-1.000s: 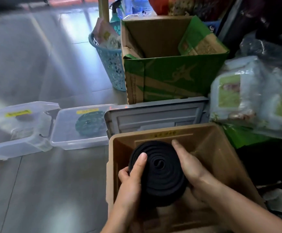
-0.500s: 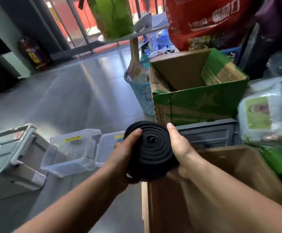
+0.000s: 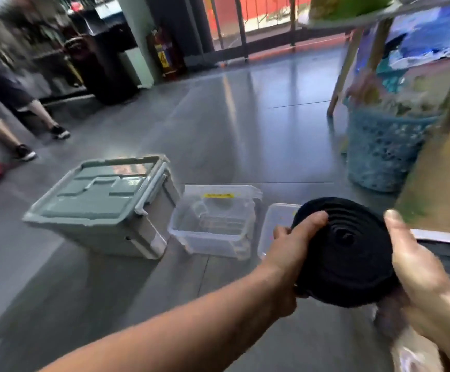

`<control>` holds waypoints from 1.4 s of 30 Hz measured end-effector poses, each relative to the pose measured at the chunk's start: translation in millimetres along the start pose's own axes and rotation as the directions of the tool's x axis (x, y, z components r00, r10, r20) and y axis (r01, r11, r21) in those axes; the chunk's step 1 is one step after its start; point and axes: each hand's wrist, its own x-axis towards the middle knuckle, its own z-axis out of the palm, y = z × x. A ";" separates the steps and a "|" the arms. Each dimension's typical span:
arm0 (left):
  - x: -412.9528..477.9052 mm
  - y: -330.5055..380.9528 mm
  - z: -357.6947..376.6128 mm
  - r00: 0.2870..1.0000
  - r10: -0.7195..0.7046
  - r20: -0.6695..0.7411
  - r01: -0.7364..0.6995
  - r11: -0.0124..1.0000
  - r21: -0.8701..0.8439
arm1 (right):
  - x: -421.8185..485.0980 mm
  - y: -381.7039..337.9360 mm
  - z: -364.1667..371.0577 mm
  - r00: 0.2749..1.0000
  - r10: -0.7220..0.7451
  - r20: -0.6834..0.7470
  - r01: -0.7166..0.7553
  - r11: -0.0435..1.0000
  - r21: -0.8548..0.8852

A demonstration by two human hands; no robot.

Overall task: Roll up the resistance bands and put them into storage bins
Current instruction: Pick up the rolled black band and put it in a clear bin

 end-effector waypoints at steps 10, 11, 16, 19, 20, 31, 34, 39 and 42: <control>73.2 -4.7 -136.3 0.996 -0.058 0.068 0.073 0.965 -0.250 | 57.3 53.0 130.4 1.000 -0.003 -0.002 0.003 0.993 -0.122; 78.3 -1.4 -144.2 0.995 -0.059 0.084 0.079 0.961 -0.265 | 62.1 52.2 138.6 1.000 0.002 -0.005 -0.003 0.993 -0.118; 97.0 11.8 -183.6 0.995 -0.057 0.087 0.080 0.951 -0.299 | 86.4 49.7 176.3 1.000 0.006 -0.008 -0.007 0.987 -0.162; 109.8 23.5 -201.5 0.995 -0.061 0.078 0.084 0.941 -0.327 | 97.1 45.3 202.2 1.000 0.014 -0.023 -0.019 0.975 -0.222; 113.9 27.0 -205.3 0.994 -0.069 0.086 0.094 0.933 -0.346 | 105.9 46.0 204.7 0.999 0.019 -0.036 -0.028 0.969 -0.247; 144.3 26.4 -250.3 0.996 -0.035 0.085 0.060 0.948 -0.314 | 131.6 51.5 257.2 0.994 0.053 -0.100 -0.085 0.931 -0.354; 156.4 32.3 -268.6 0.998 -0.026 0.054 0.039 0.966 -0.255 | 140.8 64.9 274.7 0.994 0.053 -0.101 -0.084 0.939 -0.335; 177.2 32.5 -282.2 0.996 -0.071 0.057 0.078 0.987 -0.138 | 145.9 90.8 285.6 0.986 0.144 -0.080 -0.158 0.962 -0.223; 191.3 27.9 -285.8 0.995 -0.078 0.064 0.084 0.992 -0.090 | 153.5 107.2 282.7 0.985 0.170 -0.021 -0.171 0.962 -0.212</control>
